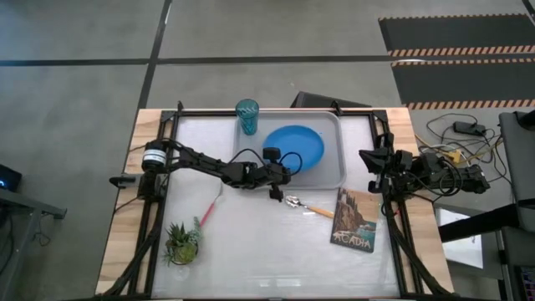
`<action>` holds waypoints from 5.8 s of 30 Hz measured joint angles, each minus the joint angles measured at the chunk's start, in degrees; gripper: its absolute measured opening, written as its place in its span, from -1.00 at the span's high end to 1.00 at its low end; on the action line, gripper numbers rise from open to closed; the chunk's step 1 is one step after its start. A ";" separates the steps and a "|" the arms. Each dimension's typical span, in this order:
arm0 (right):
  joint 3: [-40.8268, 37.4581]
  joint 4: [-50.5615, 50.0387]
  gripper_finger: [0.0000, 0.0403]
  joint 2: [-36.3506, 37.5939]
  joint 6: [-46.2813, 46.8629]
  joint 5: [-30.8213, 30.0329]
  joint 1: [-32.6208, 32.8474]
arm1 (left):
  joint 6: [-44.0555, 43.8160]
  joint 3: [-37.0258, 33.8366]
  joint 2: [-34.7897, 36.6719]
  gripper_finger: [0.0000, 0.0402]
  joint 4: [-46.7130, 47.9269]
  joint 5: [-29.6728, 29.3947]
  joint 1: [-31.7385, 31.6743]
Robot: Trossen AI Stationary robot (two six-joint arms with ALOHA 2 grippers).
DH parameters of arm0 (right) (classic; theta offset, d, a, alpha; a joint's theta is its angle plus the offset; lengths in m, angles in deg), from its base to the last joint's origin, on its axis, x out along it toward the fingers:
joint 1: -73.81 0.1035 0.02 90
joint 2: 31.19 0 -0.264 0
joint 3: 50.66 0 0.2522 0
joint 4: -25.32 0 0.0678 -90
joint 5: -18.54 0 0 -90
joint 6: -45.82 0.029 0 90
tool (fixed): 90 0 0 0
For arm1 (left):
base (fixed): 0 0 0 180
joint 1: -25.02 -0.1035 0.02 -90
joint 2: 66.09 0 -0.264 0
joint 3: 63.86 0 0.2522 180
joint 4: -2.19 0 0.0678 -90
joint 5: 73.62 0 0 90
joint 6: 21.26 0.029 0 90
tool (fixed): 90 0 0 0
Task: Pick and place plate/cup/fork/spoon on tray
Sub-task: Put the blue plate on the gray serving tray, then put the pink fork on the gray serving tray to the left of the blue plate
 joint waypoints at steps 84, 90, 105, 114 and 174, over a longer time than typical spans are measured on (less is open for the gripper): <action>-0.02 -0.18 0.96 0.09 0.59 0.04 0.00 | -86.90 -15.44 22.42 0.36 65.78 16.56 14.51; -0.02 -0.18 0.96 0.09 0.56 0.04 0.00 | -86.87 -16.71 22.54 0.37 64.37 16.46 14.51; -0.02 -0.17 0.96 0.09 0.54 0.02 0.00 | -85.34 -15.12 25.32 0.36 64.25 16.46 14.53; -0.02 -0.16 0.96 0.09 0.54 0.03 -0.01 | -82.27 -16.29 25.47 0.36 56.41 16.15 14.58; 17.28 0.17 0.96 -41.39 2.84 26.28 0.01 | -11.33 -22.38 34.56 0.91 -14.40 28.89 17.77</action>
